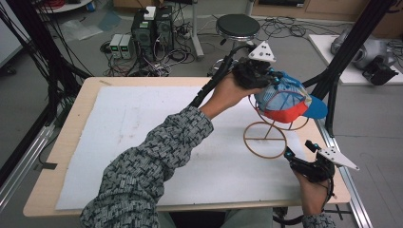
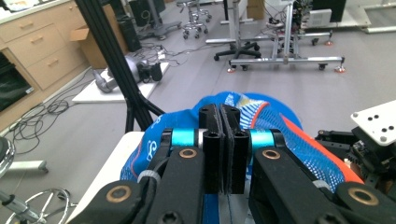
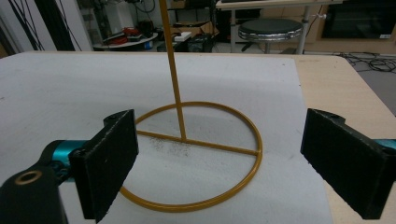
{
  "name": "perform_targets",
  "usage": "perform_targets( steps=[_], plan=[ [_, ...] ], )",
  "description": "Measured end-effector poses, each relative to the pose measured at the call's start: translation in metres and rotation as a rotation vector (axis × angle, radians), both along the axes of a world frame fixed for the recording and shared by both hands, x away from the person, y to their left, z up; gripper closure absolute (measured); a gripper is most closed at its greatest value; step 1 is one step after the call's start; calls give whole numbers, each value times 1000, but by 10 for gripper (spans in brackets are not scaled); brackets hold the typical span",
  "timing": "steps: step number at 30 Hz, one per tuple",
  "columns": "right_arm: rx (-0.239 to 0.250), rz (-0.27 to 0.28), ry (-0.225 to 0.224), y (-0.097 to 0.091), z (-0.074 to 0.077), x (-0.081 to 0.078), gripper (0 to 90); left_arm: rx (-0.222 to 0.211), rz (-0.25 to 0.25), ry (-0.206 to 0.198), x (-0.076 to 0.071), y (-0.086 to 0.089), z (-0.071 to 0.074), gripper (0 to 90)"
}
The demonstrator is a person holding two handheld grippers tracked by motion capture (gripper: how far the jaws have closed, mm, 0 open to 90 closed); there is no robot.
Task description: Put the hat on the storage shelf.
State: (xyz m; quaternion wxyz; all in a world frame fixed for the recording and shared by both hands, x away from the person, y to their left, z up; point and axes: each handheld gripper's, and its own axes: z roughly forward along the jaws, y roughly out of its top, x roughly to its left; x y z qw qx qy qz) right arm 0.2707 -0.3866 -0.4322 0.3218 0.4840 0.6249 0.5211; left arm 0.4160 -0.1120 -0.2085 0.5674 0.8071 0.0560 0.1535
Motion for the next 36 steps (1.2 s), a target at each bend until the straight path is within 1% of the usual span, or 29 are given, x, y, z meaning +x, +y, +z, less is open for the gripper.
perform_targets(
  steps=[3,4,5,7,13,14,17,20,24,26,29,33,36],
  plan=[
    [-2,-2,-3,0,0,1,103,-13,-2,22,-1,3,-13,878],
    [-2,-2,-3,0,0,1,103,-13,-2,22,-1,3,-13,878],
    [-1,-2,-4,1,0,1,103,-23,-6,35,-3,5,-19,879],
    [-1,-4,-4,0,0,1,103,-30,-8,34,-5,5,-21,878],
    [3,-5,2,0,0,0,103,-53,-22,47,-10,6,-24,879],
    [0,-6,-2,0,0,1,103,-66,-24,50,-13,6,-24,879],
    [-2,-5,-1,0,0,1,104,-65,-34,50,-15,5,-23,879],
    [-1,-6,-3,0,0,1,104,-61,-48,39,-23,2,-22,879],
    [-5,-3,-5,0,0,0,104,-66,-62,54,-30,1,-20,879],
    [-6,-4,-6,-1,0,1,103,-60,-69,50,-32,1,-18,879],
    [-5,-5,-5,-1,0,1,104,-64,-70,48,-33,2,-17,879],
    [-6,-2,-3,0,0,1,104,-50,-64,61,-33,4,-22,879],
    [-7,-2,-3,0,0,1,104,-54,-65,67,-34,3,-26,879]
  ],
)
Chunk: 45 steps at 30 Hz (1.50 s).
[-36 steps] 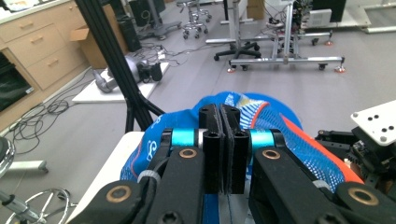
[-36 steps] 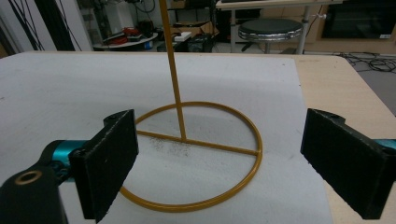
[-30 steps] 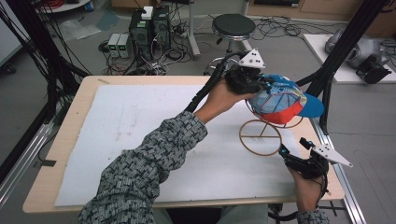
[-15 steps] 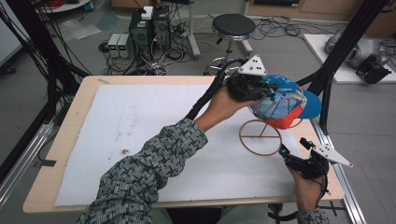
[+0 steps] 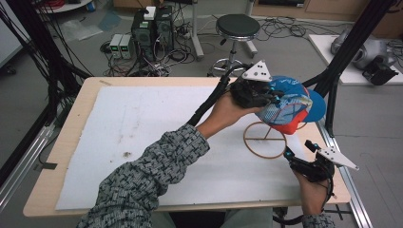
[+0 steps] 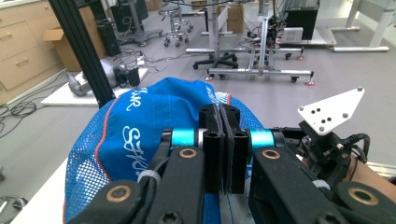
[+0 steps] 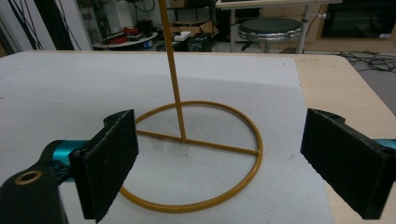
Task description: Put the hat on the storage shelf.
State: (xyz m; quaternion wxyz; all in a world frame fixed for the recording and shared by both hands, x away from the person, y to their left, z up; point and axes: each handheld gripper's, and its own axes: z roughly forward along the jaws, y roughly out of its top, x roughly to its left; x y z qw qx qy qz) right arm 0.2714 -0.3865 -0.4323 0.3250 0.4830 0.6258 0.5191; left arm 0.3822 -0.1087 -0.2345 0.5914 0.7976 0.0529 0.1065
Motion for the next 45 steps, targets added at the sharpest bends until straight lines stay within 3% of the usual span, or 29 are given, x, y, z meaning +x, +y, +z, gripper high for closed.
perform_targets(
  steps=[7,11,19,22,28,36,45],
  plan=[
    [3,-3,0,0,0,0,104,-7,-2,12,-1,4,-4,879],
    [1,1,1,0,0,1,104,-40,-8,12,-4,9,2,879],
    [-1,2,0,0,0,1,104,-45,-12,4,-7,10,4,878],
    [1,1,-2,1,0,1,104,-14,-15,-4,-6,6,-1,878],
    [-3,1,-1,0,0,1,103,3,-16,-2,0,-1,-12,878],
    [-1,4,-1,0,0,1,104,-12,-19,6,7,-12,-25,875],
    [-4,3,1,0,0,1,104,-26,-28,4,13,-12,-27,842]
  ],
)
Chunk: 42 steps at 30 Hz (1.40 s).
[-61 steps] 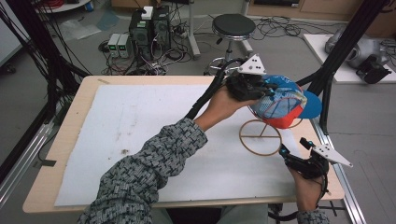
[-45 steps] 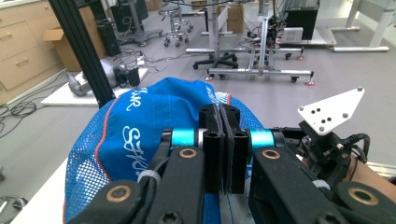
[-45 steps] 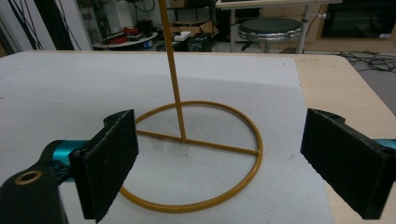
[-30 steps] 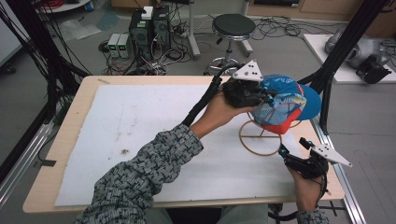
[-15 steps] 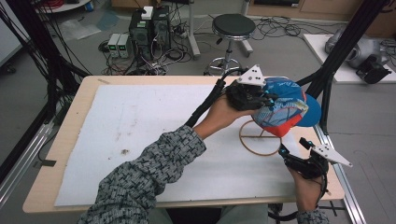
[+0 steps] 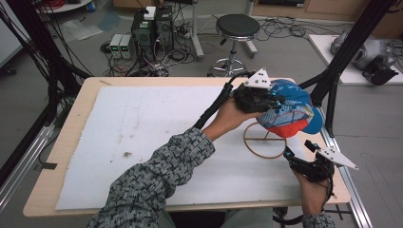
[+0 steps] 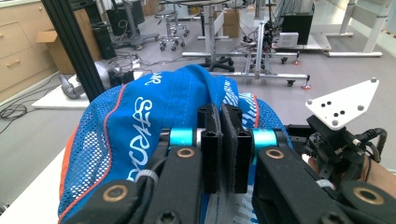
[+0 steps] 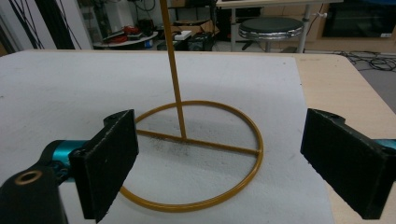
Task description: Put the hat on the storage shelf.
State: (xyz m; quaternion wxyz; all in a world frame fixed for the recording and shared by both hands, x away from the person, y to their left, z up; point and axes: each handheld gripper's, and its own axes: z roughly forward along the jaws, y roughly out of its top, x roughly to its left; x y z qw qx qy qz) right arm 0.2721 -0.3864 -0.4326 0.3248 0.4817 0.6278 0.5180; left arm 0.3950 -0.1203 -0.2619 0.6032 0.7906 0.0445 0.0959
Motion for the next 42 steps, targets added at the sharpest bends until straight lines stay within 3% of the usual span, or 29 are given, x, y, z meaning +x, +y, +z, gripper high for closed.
perform_targets(
  steps=[10,19,21,22,23,24,25,26,31,32,36,37,38,41,42],
  plan=[
    [0,0,-2,0,0,0,104,-27,-5,-16,0,7,4,623],
    [-5,10,-11,1,0,-2,135,-39,33,-43,-4,34,17,500],
    [-11,14,-13,2,1,-3,134,-68,67,-46,-6,51,18,468],
    [-11,14,-13,2,1,-3,134,-68,67,-46,-6,51,18,458],
    [-6,16,-15,3,1,-3,126,-67,87,-37,-6,65,18,439],
    [-6,16,-15,3,1,-3,126,-67,87,-37,-6,65,18,435],
    [-3,18,-13,4,2,-4,126,-76,115,-42,-7,80,16,433],
    [-3,18,-13,4,2,-4,126,-76,115,-42,-7,80,16,428],
    [9,17,-11,3,2,-6,123,-88,221,-51,-13,127,9,400],
    [9,17,-11,3,2,-6,123,-88,221,-51,-13,127,9,393],
    [14,16,-15,5,2,-5,123,-107,316,-61,-22,168,-1,380],
    [6,18,-14,5,2,-5,123,-107,316,-61,-22,168,-1,376],
    [6,21,-12,6,2,-5,123,-116,355,-59,-26,186,-7,371],
    [5,27,-11,7,3,-5,123,-130,411,-58,-33,214,-16,368],
    [6,26,-10,8,3,-4,123,-130,411,-58,-33,214,-16,368]
  ],
)
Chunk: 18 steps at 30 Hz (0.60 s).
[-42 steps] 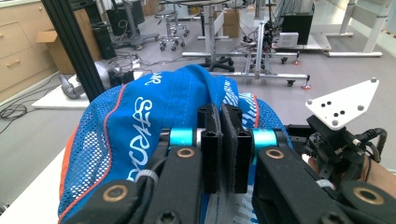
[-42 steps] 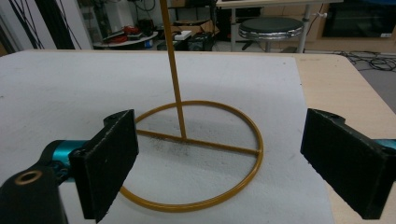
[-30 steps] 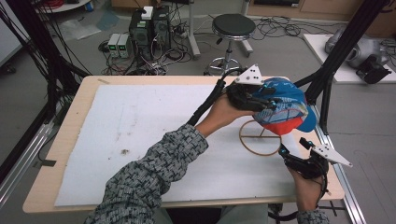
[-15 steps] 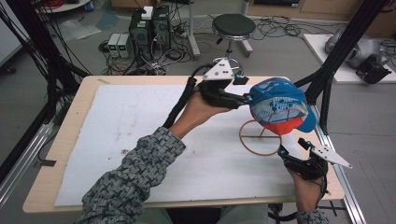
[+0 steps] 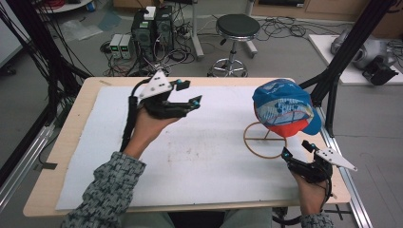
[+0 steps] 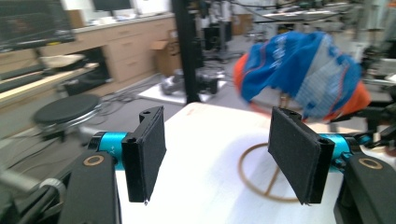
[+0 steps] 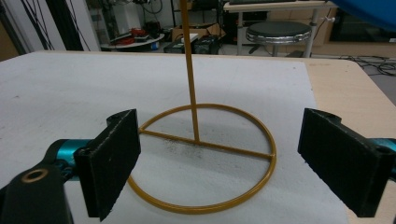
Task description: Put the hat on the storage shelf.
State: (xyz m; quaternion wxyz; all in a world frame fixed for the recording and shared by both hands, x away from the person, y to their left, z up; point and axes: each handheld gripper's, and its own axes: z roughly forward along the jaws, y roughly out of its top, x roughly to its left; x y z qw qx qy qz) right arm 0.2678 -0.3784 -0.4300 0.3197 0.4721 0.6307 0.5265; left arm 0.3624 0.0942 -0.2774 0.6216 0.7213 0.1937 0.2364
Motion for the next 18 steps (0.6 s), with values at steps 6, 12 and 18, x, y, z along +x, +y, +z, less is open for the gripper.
perform_targets(
  steps=[6,12,18],
  plan=[
    [-10,6,-2,2,0,2,122,-50,124,24,-20,66,-25,354],
    [3,7,1,4,0,3,122,-35,229,24,-38,104,-43,338],
    [-7,15,-8,8,1,5,122,-38,332,37,-48,136,-65,306]
  ],
)
